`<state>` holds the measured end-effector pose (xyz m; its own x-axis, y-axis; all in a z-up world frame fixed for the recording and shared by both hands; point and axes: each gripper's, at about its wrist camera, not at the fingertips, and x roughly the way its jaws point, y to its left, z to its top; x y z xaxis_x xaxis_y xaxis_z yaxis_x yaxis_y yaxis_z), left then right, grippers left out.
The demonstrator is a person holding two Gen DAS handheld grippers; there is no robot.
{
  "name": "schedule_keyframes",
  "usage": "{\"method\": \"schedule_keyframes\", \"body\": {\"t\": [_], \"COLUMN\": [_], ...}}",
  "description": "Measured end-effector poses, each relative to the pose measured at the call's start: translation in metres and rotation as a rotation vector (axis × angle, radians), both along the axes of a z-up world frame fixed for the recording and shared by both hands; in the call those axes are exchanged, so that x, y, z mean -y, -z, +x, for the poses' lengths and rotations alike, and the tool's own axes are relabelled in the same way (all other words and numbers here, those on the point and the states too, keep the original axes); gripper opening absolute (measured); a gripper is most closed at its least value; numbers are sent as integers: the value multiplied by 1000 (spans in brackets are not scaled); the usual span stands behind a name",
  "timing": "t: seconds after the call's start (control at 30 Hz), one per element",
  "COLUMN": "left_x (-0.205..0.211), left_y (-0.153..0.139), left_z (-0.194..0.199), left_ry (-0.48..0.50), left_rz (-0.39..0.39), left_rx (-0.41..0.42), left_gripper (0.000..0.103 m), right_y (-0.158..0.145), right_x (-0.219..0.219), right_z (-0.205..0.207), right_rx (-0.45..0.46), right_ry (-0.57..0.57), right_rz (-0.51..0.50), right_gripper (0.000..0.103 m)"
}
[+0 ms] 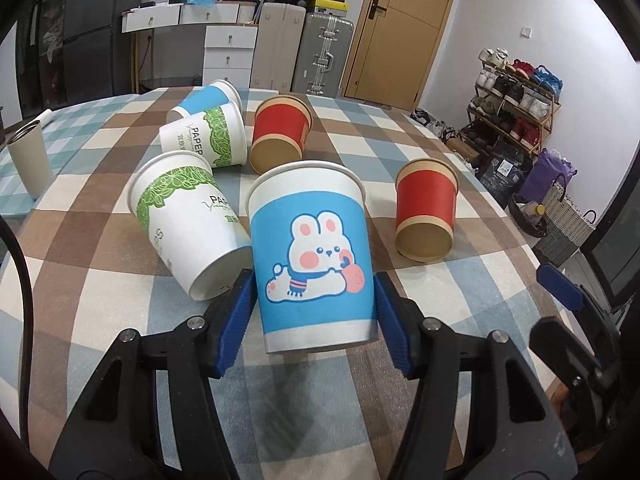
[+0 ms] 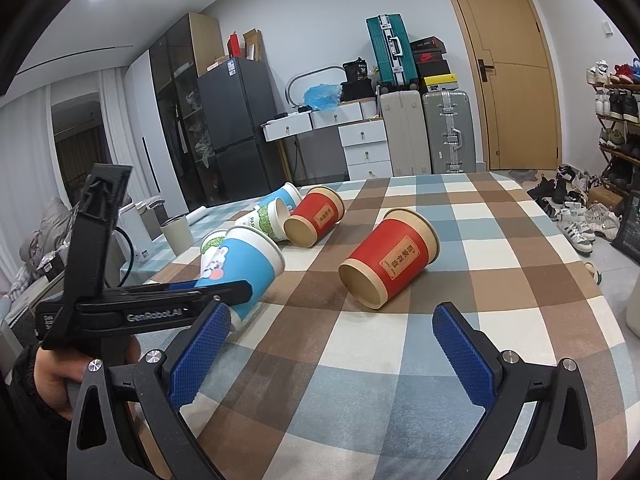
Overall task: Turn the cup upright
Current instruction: 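Lift the blue cup with the left gripper and carry it toward the right tool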
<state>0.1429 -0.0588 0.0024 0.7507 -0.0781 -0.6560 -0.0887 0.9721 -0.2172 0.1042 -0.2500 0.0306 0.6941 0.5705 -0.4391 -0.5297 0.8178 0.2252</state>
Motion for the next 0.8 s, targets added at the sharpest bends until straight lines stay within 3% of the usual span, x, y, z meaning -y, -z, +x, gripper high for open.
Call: {"method": "schedule_keyframes", "body": {"t": [0.5, 0.8], "left_x": [-22, -16], "left_y": [-27, -16], "left_z": [-65, -96], "left_ry": [-17, -5], "left_rz": [-29, -38], "left_rx": [82, 70], "left_gripper": [57, 57], "right_y": [1, 3], "right_x": [-21, -27], "right_z": [-10, -12], "right_rx": [-6, -12], "right_ry": [-72, -82], "right_rz": [-17, -30], "right_gripper": [103, 103]}}
